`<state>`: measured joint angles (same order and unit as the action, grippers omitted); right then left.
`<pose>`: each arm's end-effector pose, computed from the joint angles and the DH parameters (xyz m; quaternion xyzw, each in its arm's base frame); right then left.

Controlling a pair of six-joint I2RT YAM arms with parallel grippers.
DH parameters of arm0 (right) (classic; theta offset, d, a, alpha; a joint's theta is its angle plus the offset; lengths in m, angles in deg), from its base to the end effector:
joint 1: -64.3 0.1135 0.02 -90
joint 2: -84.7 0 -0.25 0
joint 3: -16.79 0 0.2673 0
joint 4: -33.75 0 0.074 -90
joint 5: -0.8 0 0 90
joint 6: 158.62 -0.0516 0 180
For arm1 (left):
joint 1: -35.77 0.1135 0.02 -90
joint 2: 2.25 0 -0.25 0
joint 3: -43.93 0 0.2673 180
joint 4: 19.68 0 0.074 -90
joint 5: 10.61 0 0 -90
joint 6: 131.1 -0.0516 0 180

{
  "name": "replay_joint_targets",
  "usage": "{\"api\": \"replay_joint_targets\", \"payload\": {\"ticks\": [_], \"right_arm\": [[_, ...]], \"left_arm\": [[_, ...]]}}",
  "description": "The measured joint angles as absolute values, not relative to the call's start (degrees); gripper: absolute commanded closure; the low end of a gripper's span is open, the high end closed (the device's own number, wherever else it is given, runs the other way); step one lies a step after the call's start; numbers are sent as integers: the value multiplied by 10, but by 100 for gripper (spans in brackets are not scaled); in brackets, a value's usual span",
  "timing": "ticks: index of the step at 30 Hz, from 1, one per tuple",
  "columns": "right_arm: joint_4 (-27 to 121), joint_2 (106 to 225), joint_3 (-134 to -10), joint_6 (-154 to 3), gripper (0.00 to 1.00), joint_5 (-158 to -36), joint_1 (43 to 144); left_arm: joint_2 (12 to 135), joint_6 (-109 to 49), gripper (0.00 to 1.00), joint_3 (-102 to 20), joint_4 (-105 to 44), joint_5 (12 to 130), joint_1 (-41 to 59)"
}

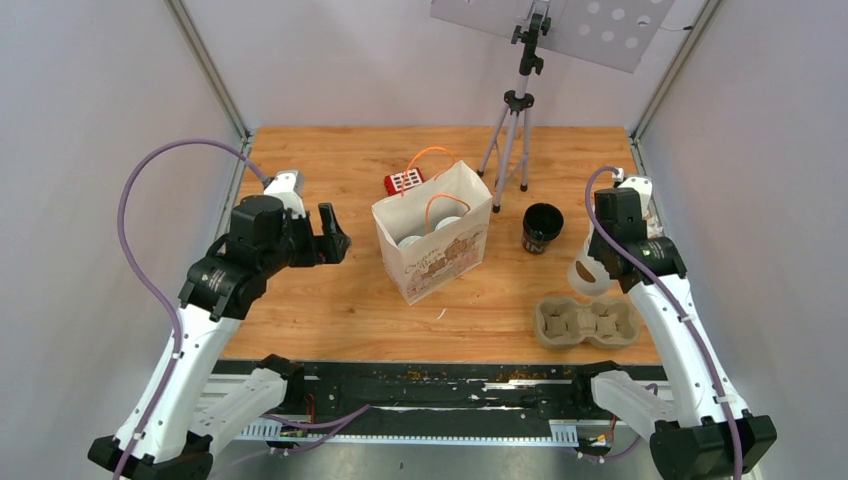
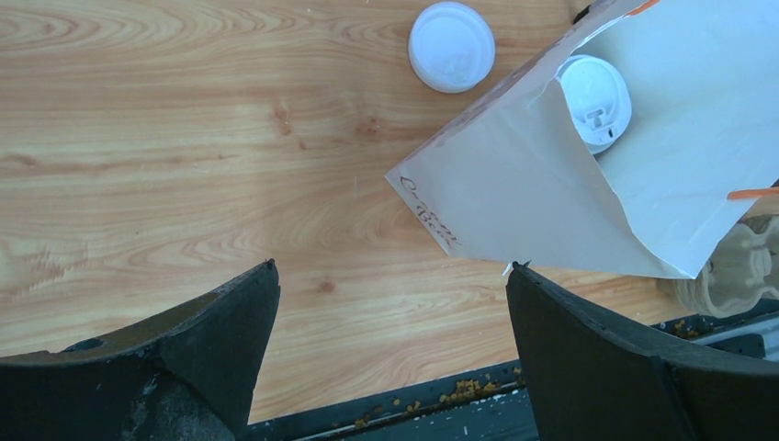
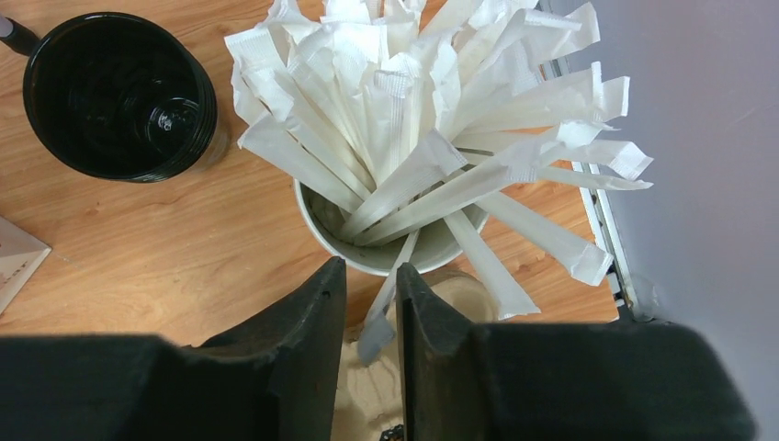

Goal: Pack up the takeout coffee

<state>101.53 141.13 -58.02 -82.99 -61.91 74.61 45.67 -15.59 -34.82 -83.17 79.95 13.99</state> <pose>0.2142 0.0149 0.3151 0.1141 0.9079 -0.1441 0.3766 0.1745 -0.0692 0.3683 -0.0309 0.8768 -0.1885 0.4412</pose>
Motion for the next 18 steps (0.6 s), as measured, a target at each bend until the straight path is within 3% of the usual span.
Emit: {"api": "replay_joint_targets", "payload": {"ticks": [9,18], "right_arm": [[1033,1416,-609,-789,99,-595,746],[1135,1417,-801,-773,100,-618,746]], "left_arm": [[474,-164,0,-349,-851,794,140],[463,-163,0,-353,-842,797,140]]}}
